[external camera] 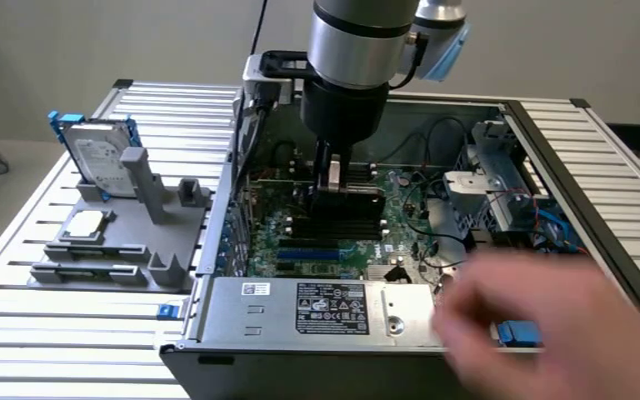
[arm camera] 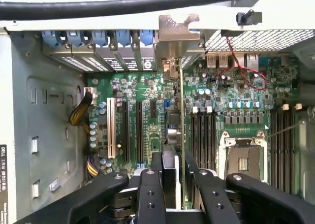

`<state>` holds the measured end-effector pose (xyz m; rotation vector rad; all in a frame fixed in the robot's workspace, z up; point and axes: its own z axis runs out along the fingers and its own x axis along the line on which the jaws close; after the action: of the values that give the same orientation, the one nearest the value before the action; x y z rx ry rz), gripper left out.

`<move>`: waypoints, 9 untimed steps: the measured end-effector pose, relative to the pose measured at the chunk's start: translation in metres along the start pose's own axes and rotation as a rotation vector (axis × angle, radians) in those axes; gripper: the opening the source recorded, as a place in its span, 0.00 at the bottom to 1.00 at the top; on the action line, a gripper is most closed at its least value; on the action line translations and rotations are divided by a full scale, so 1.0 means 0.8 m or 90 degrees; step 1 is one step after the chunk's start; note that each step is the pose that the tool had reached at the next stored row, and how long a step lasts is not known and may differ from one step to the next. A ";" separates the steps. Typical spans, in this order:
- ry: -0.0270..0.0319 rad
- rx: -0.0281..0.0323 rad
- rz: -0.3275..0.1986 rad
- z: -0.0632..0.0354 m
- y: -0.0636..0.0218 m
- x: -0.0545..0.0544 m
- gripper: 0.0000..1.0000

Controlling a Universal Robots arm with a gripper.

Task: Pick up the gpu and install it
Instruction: 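Insert the gpu into the slot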

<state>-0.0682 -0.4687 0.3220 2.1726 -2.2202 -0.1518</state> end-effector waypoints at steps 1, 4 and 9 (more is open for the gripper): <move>0.0000 0.0000 0.000 0.000 0.000 0.000 0.29; 0.0000 0.0000 0.000 0.000 0.000 0.001 0.29; 0.0000 0.0000 0.000 0.000 0.000 0.001 0.29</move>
<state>-0.0682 -0.4697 0.3221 2.1725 -2.2201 -0.1518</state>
